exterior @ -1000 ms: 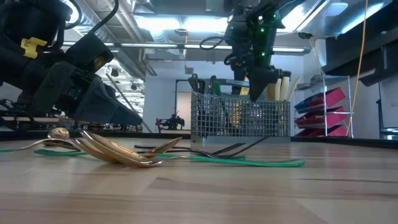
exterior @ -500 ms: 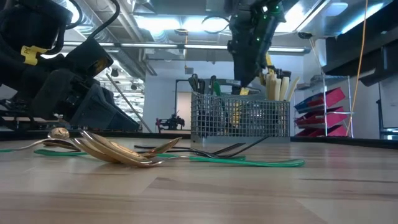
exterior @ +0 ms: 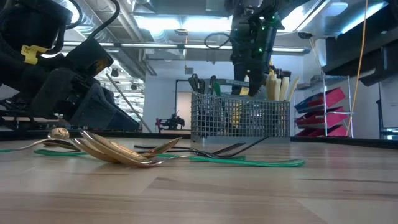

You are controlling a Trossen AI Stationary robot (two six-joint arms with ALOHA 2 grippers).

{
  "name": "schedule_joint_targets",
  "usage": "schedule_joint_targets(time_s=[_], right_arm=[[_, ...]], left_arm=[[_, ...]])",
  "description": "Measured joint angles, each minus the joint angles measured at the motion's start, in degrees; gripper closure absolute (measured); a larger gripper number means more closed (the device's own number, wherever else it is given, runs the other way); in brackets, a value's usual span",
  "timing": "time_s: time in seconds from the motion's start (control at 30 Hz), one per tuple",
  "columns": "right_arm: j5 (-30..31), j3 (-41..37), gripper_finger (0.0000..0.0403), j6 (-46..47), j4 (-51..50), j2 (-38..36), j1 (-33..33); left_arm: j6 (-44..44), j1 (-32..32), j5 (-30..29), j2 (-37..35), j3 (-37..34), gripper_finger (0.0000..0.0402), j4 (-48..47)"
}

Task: Sort silverware
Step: Put the green spoon into the gray organizer

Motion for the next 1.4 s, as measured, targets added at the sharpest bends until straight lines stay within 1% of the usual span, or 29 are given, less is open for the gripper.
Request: schedule_joint_targets(time_s=[0.1, 0.2, 0.33, 0.43, 0.47, 0.67, 0.83, 0.9, 1.2, 1.4], right_arm=[[2.89, 0.16, 0.0327, -4.61, -1.42, 1.60, 0.73], [8.98, 0.38, 0.0327, -7.06, -2.16, 2.84, 2.10], [10.28, 0.37, 0.0327, -9.88, -2.06, 3.10, 2.72], [14.42, 0.83, 0.0327, -11.88, -2.50, 3.36, 3.41], [14.90, 1.09, 0.0327, -12.22, -2.94, 3.42, 3.43], [14.84, 4.25, 0.0327, -12.68, -5.51, 3.26, 3.53], [14.79, 3.57, 0.0327, -14.08, -7.83, 3.97, 2.92], [16.09, 3.36, 0.0327, -14.34, -8.22, 4.69, 2.69], [17.74, 3.32, 0.0327, -15.47, -6.79, 8.51, 2.83], [15.53, 3.30, 0.0327, -15.47, -6.08, 7.76, 3.20]], left_arm=[[0.04, 0.00, 0.00, 0.00, 0.00, 0.0260, 0.00], [0.15, 0.00, -0.02, 0.00, 0.00, 0.0260, -0.01], [-0.19, 0.00, 0.00, 0.00, 0.00, 0.0260, -0.32], [0.13, 0.00, 0.00, 0.00, 0.00, 0.0260, -0.31], [0.03, 0.00, 0.00, 0.00, 0.00, 0.0260, -0.39], [-0.18, 0.00, -0.02, 0.00, 0.00, 0.0260, -0.36], [-0.23, 0.00, 0.00, 0.00, 0.00, 0.0260, -0.35], [-0.20, 0.00, 0.00, 0.00, 0.00, 0.0260, -0.37], [-0.42, -0.02, 0.00, 0.00, 0.00, 0.0260, -0.37], [-0.13, -0.02, 0.00, 0.00, 0.00, 0.0260, -0.42]])
